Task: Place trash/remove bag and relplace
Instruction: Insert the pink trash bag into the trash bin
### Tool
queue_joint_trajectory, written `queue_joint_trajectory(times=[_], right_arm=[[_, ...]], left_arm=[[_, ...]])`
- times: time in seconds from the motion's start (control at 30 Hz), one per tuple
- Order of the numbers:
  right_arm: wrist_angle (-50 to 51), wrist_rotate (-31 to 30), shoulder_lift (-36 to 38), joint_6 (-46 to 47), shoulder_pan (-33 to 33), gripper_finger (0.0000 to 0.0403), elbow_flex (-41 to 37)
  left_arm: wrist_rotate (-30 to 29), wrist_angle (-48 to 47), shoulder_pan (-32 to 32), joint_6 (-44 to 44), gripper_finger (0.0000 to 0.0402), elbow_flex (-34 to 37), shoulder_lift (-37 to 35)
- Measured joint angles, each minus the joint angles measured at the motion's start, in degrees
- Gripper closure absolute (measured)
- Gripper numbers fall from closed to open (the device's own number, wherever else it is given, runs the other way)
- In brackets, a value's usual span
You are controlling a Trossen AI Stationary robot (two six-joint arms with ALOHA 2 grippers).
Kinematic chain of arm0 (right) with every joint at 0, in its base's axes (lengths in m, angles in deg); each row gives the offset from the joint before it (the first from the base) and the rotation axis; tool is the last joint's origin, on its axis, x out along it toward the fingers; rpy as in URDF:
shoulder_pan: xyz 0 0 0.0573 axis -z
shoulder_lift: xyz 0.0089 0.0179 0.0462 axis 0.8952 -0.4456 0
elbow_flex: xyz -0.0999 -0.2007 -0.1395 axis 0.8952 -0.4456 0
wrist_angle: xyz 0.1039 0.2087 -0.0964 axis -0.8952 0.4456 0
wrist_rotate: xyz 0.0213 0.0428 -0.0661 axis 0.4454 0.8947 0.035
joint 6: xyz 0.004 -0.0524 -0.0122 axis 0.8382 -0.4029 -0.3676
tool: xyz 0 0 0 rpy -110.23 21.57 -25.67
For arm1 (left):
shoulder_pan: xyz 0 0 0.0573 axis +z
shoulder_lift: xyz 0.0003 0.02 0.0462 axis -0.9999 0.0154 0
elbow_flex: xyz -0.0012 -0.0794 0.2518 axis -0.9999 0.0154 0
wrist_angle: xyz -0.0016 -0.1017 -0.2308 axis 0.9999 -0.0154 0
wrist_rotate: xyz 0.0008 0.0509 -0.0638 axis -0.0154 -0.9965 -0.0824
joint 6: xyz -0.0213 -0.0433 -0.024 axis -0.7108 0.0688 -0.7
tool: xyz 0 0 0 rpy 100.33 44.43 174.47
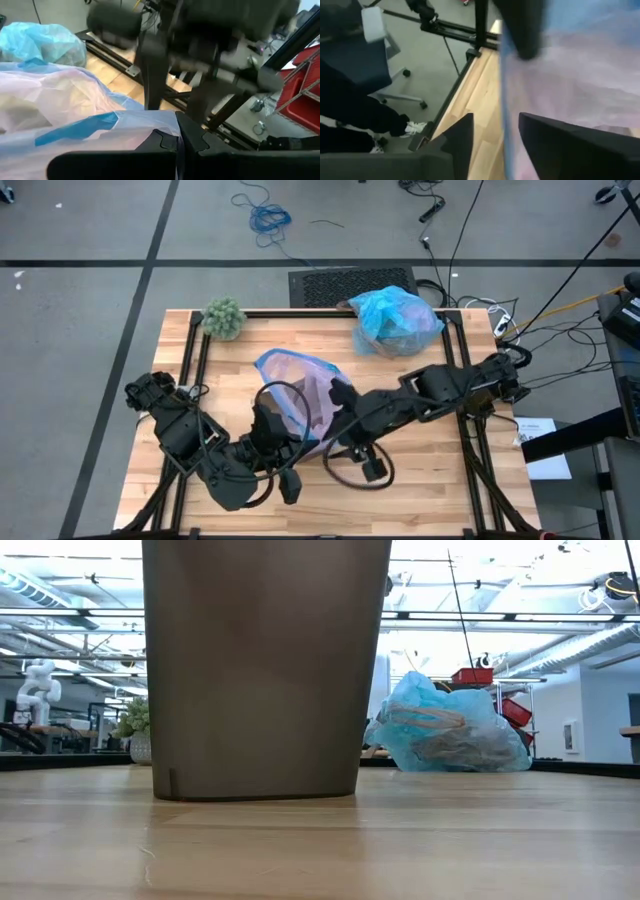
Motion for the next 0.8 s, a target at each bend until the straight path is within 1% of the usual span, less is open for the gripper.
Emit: queue_joint_trajectory(times=[0.1, 0.2, 0.23, 0.27, 0.33, 0.5, 0.6, 0.67, 0.8], right_arm=[[0.1, 0.2, -1.0, -0.1, 0.1, 0.0294, 0.0], [0.1, -0.1, -1.1, -0.6, 0.4, 0.0364, 0.0], [0.1, -0.2, -1.1, -0.9, 0.4, 0.0382, 0.0], [0.1, -0.8, -1.1, -1.0, 0.4, 0.0392, 0.0], [0.3, -1.2, -1.1, -1.0, 0.4, 0.0396, 0.0], [1.3, -1.4, -1.1, -1.2, 0.4, 0.0402, 0.0], [1.5, -1.4, -1.1, -1.3, 0.4, 0.0402, 0.0], [1.6, -1.4, -1.1, -1.3, 0.4, 0.0403, 0.0], [1.8, -1.4, -1.1, -1.3, 0.4, 0.0403, 0.0]], left_arm=[[0.1, 1.4, 0.3, 1.4, 0.0402, 0.0, -0.1], [0.1, 1.4, 0.4, 1.4, 0.0402, 0.0, -0.3], [0.2, 1.4, 0.4, 1.4, 0.0402, 0.0, -0.3], [0.2, 1.4, 0.4, 1.3, 0.0401, 0.0, -0.4], [0.8, 1.9, 0.4, 0.9, 0.0398, 0.0, -0.4], [11.0, 2.1, -0.4, 0.2, 0.037, 0.0, -0.4], [15.2, 2.1, -0.7, -1.7, 0.0343, -0.4, -0.6], [16.0, 2.3, -0.7, -1.8, 0.0326, -0.4, -1.1], [15.7, 2.4, -0.9, 0.0, 0.03, -0.4, -2.1]])
